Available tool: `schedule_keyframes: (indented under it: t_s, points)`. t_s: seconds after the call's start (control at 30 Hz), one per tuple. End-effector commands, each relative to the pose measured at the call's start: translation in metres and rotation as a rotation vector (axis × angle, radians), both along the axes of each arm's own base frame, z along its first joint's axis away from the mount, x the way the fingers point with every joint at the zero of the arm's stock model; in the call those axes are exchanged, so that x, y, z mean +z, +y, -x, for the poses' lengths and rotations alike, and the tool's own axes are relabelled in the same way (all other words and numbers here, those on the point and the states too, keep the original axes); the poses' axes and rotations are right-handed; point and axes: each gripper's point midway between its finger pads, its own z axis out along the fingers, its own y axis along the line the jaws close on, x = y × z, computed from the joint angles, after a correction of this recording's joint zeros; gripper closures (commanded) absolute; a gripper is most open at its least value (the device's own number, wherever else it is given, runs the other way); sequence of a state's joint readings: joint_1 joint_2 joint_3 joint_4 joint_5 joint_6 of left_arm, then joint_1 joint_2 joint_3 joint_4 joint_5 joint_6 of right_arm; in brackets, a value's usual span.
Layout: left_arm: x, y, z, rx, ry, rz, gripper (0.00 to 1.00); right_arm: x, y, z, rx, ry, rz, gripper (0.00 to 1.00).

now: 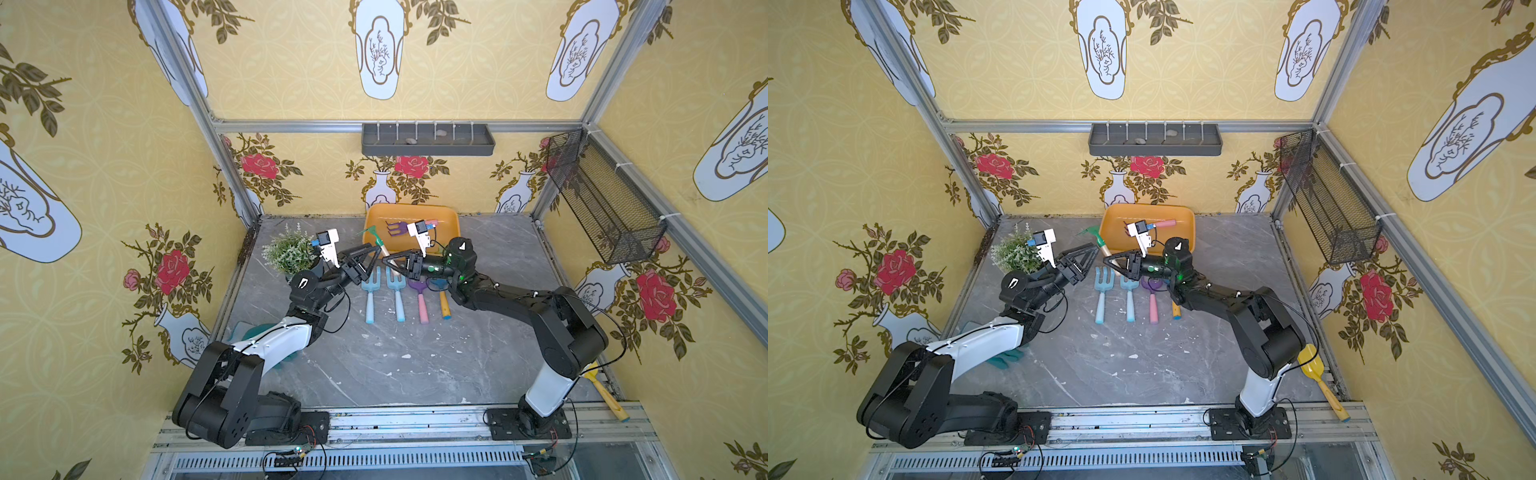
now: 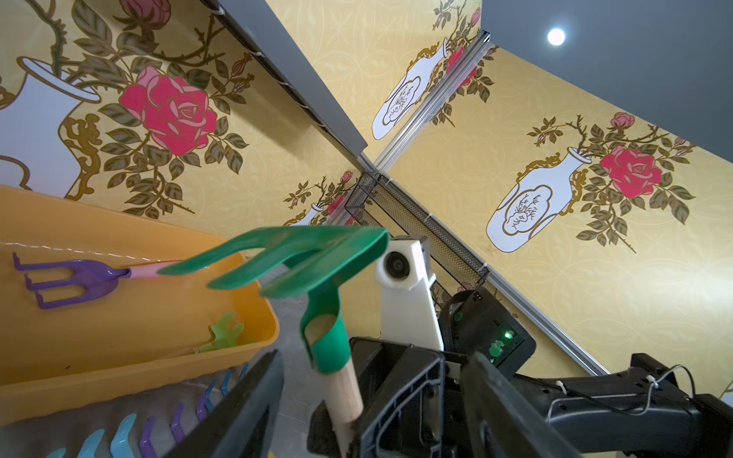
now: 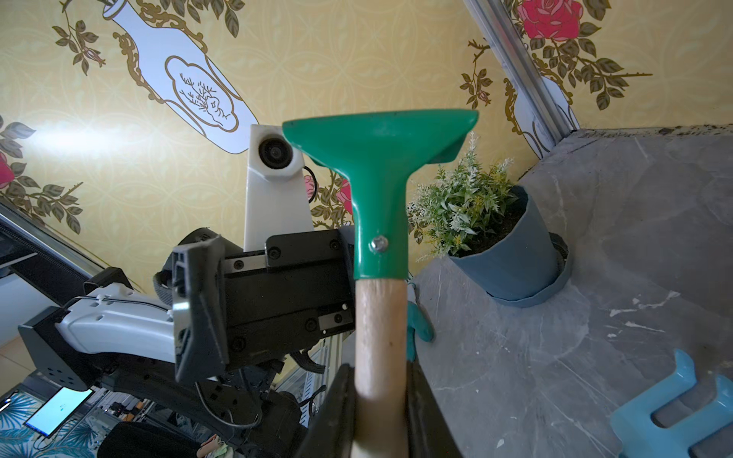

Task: Take the hand rake out of the storage box
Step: Place the rake at the center of the board.

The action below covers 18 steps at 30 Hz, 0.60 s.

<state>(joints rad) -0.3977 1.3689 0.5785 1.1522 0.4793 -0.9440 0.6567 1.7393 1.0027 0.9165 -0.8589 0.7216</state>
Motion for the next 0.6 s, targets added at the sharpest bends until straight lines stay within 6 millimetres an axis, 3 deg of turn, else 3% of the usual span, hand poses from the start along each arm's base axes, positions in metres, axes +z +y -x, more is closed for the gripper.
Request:
schedule_keyframes:
  t_s: [0.0, 0.13, 0.57]
  points:
    - [0.002, -0.003, -0.002, -0.016, -0.010, 0.004, 0.25, 0.015, 0.001, 0.010, 0.022, -0.089, -0.031, 1.00]
    - [0.004, -0.006, -0.006, -0.023, -0.010, 0.009, 0.26, 0.017, 0.000, 0.012, 0.017, -0.104, -0.033, 1.00]
    - [0.005, -0.009, -0.012, -0.031, -0.028, 0.025, 0.53, 0.022, 0.001, 0.026, 0.073, -0.137, -0.060, 1.00]
